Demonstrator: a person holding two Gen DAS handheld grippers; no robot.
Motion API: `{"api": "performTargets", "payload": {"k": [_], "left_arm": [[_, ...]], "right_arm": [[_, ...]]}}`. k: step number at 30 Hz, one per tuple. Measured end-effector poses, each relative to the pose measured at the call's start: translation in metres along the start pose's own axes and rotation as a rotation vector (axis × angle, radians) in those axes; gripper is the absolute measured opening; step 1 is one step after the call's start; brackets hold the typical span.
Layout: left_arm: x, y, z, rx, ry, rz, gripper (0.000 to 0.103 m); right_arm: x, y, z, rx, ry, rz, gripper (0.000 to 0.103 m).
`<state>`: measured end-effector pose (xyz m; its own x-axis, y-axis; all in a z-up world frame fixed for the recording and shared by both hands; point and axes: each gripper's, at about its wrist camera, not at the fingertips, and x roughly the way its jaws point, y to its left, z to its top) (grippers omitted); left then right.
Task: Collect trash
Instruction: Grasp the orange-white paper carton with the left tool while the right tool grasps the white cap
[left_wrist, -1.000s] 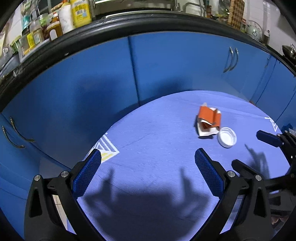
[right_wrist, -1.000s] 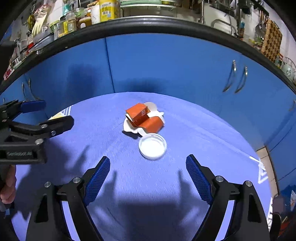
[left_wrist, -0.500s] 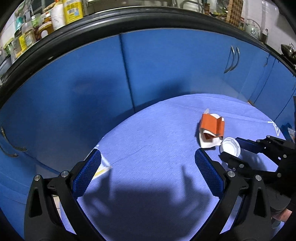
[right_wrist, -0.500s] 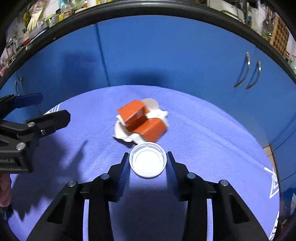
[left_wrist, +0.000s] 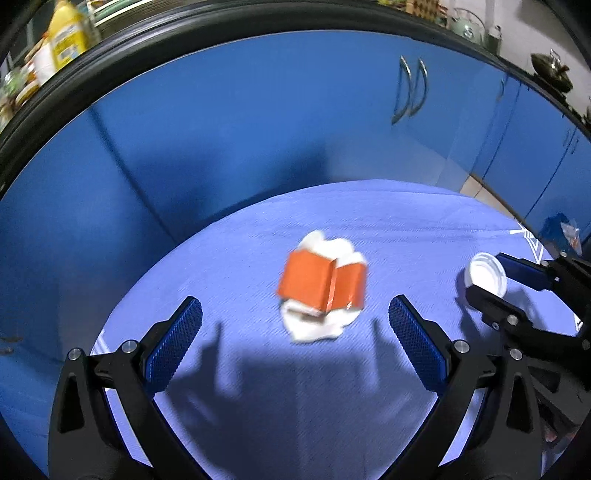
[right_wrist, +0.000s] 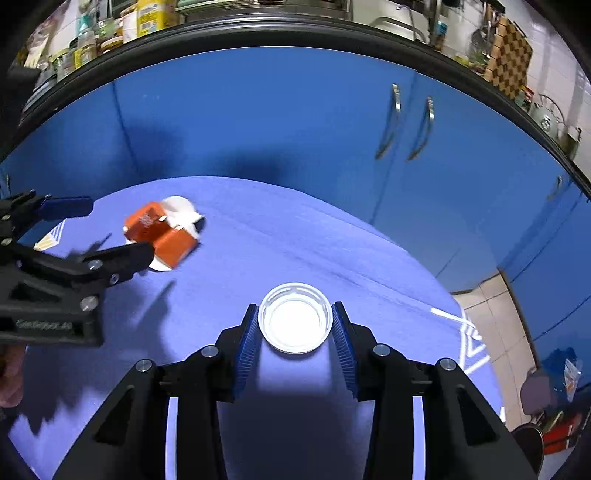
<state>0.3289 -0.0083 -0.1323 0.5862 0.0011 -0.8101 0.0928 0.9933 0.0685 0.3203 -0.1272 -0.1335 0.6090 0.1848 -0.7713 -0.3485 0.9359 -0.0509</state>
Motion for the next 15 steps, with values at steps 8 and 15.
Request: {"api": "performTargets", "payload": {"k": [8,15], "left_arm": [[0.024,-0.016,0.01,0.026,0.033,0.008,0.1],[0.031,-0.013,0.006,0.02,0.041,0.001,0.083]], "right_arm": [[-0.006,0.0,-0.002,0.016,-0.013,0.001,0.039],[-0.011,-0.006,-0.002,0.01,-0.021,0.009,0.039]]}}
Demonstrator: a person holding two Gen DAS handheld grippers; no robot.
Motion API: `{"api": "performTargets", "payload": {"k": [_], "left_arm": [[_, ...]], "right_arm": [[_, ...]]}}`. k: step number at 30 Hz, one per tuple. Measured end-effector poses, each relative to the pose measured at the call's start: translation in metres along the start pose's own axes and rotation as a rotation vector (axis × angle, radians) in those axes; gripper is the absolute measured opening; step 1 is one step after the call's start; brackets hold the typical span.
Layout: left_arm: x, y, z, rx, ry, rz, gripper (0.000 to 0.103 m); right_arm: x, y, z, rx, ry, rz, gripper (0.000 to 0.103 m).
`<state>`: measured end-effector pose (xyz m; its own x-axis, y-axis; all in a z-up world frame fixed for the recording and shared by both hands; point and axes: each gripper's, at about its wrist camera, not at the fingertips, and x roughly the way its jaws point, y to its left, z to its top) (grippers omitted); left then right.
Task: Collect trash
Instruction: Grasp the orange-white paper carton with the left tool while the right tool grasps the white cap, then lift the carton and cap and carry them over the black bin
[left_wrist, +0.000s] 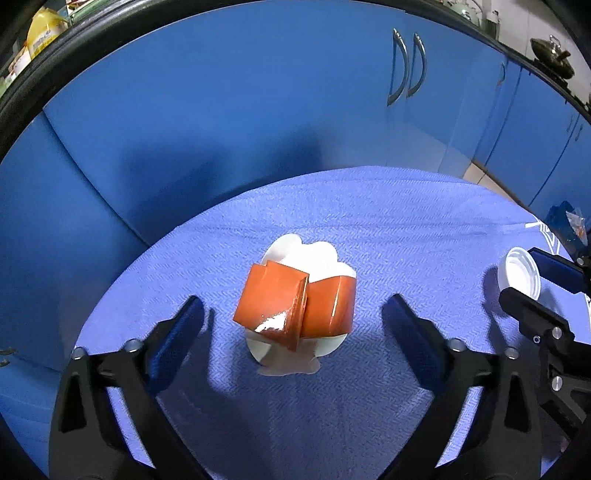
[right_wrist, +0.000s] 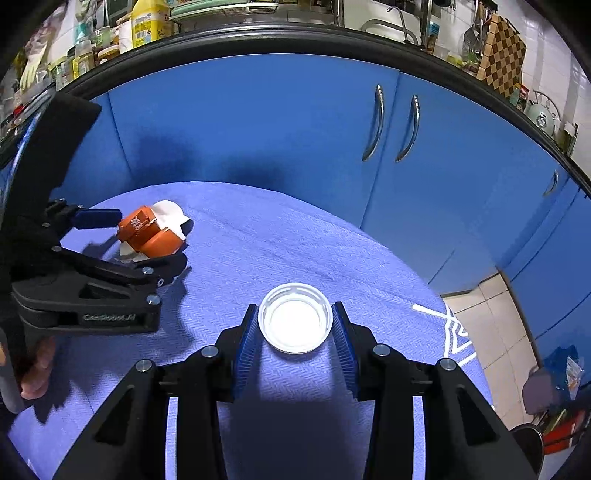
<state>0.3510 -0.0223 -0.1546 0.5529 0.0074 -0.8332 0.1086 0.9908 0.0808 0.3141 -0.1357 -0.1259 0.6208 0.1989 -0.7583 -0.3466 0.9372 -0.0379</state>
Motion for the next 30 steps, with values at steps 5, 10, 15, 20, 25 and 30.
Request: {"api": "performTargets", "payload": {"k": [5,10,15,20,25,30], "left_arm": [[-0.01,0.003,-0.003,-0.004,-0.007,-0.031,0.049],[-0.032,0.004,-0.016,-0.006,-0.024,-0.047,0.04],[-0.05,-0.001,-0.032,0.004,-0.038,-0.055,0.037],[-0.066,-0.006,-0.045,0.01,-0.046,-0.059,0.037],[-0.08,-0.015,-0.055,0.022,-0.058,-0.063,0.037],[-0.104,-0.022,-0.068,0.034,-0.077,-0.066,0.037]], "right_arm": [[-0.006,-0.002,-0.002,-0.003,-0.004,0.001,0.039],[-0.015,0.0,-0.006,0.004,-0.012,0.005,0.039],[-0.03,0.006,-0.02,0.005,-0.013,0.003,0.039],[-0.046,0.005,-0.037,0.016,-0.007,-0.004,0.039],[-0.065,0.005,-0.049,0.023,-0.012,-0.005,0.039],[-0.085,0.01,-0.053,0.007,-0.027,-0.006,0.039]]}}
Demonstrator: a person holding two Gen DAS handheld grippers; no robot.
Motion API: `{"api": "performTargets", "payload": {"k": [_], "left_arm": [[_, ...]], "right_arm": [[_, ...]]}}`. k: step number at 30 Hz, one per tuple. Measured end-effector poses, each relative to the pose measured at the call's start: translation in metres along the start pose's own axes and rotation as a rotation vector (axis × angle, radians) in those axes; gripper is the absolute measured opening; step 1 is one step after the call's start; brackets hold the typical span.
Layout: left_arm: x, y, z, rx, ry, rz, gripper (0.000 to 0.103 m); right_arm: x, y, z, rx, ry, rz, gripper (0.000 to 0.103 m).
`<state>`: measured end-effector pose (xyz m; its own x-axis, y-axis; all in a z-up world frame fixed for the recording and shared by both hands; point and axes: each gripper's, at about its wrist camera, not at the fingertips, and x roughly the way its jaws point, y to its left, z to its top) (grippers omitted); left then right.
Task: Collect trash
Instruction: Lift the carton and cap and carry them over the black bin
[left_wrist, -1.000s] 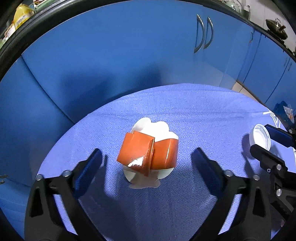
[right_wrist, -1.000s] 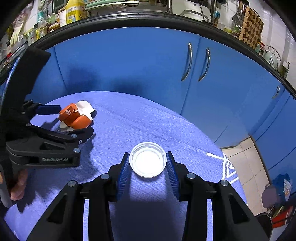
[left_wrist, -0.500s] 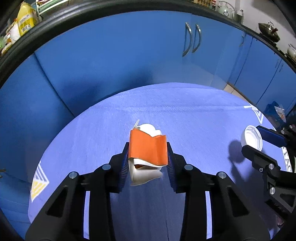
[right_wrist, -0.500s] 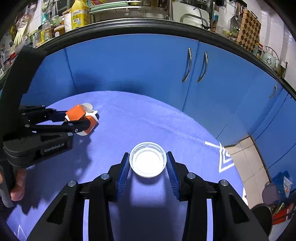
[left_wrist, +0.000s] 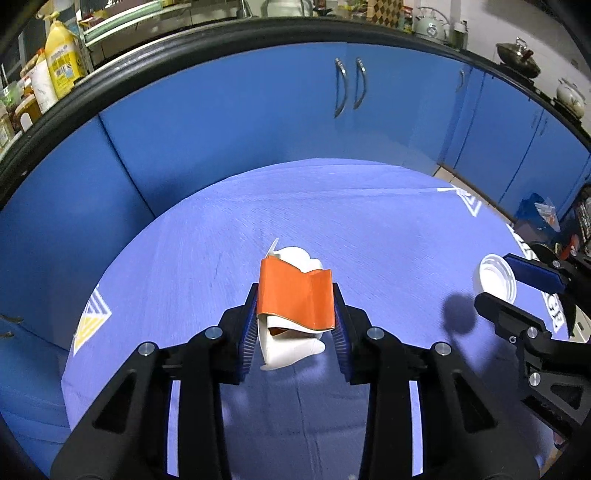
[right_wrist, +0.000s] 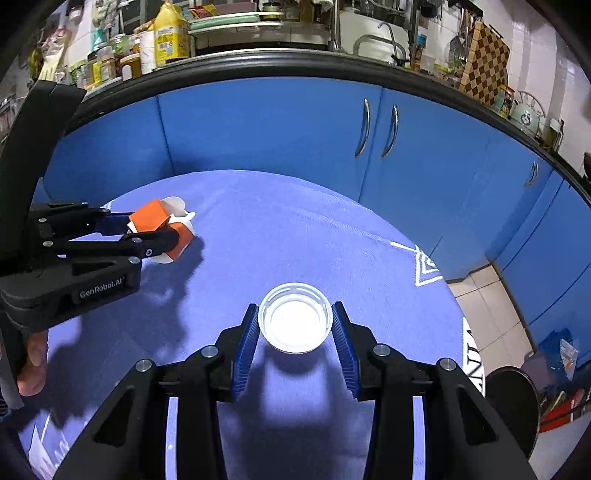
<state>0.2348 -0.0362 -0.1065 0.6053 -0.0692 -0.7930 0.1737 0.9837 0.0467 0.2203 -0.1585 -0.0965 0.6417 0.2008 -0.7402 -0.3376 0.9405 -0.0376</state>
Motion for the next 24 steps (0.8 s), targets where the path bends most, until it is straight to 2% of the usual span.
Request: {"api": "performTargets", "payload": {"k": [12,24], "left_arm": [[-0.036,-0.029,-0.012,0.029,-0.027,-0.004,0.037],[-0.055,-0.081,-0.015,0.1,-0.045,-0.039,0.037]], "right_arm": [[-0.042,-0.004,-0.013,-0.009,-0.037,-0.013,0.039],[-0.074,-0.026,-0.041,0.019,-0.055,-0.045,0.039]]}}
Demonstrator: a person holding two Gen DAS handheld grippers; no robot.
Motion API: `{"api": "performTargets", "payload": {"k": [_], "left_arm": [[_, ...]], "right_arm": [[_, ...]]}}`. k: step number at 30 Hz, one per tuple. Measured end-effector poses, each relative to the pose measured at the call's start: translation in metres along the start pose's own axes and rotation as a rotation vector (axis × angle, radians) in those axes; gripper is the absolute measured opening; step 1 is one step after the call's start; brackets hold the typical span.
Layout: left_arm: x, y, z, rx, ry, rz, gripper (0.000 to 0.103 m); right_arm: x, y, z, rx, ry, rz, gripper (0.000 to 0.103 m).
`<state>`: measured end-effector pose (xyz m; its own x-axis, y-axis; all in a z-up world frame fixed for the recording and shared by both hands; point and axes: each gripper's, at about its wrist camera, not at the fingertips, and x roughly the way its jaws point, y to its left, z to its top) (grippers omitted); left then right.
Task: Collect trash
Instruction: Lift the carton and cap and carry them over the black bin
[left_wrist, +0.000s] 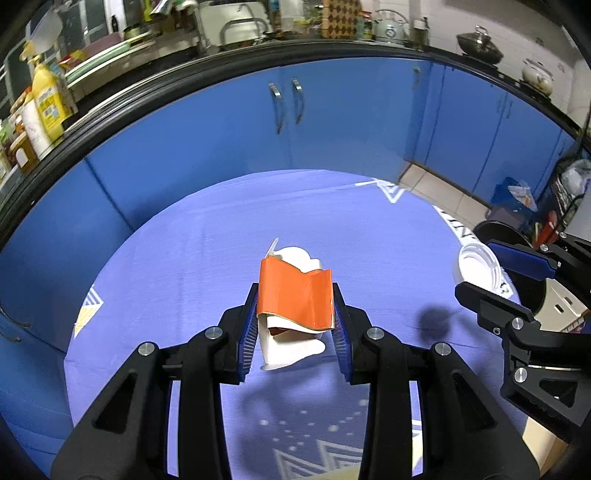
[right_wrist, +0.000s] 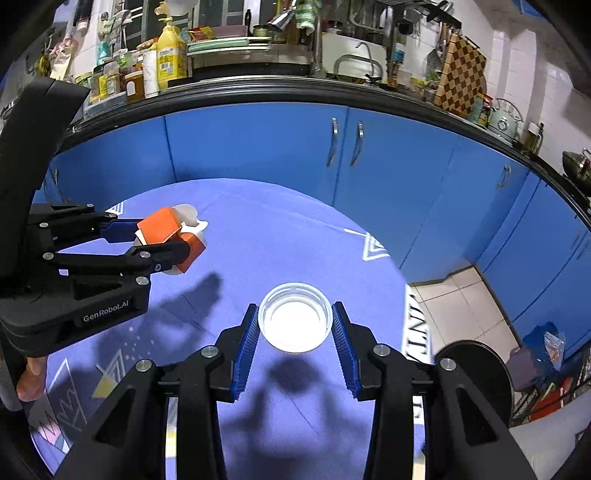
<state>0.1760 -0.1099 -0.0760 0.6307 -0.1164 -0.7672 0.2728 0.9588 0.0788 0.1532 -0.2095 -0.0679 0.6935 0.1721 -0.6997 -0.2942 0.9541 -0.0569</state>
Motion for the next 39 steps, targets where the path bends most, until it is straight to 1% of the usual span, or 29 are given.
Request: {"api": "performTargets", "payload": {"k": [13,19,24,39], "left_arm": [[0.001,-0.074,0.011,0.084,0.001,-0.047,0.037],[0.004,-0.099,0.015,0.118,0.002,-0.06,0.037],[0.007,-0.118,0.019,0.139,0.002,-0.065,0.037],[0.017,-0.158,0.029,0.183,0.01,-0.065,0.037]], "right_arm": [[-0.025,-0.052,-0.03,0.075,-0.007,-0.046,0.039],[-0.029,-0.071,-0.04,0.102,-0.007,-0.061,0.039],[-0.031,-0.087,-0.047,0.121,-0.008,-0.07,0.039],[-0.035,-0.132,-0.063,0.175,-0.023,-0.092,0.039]]}}
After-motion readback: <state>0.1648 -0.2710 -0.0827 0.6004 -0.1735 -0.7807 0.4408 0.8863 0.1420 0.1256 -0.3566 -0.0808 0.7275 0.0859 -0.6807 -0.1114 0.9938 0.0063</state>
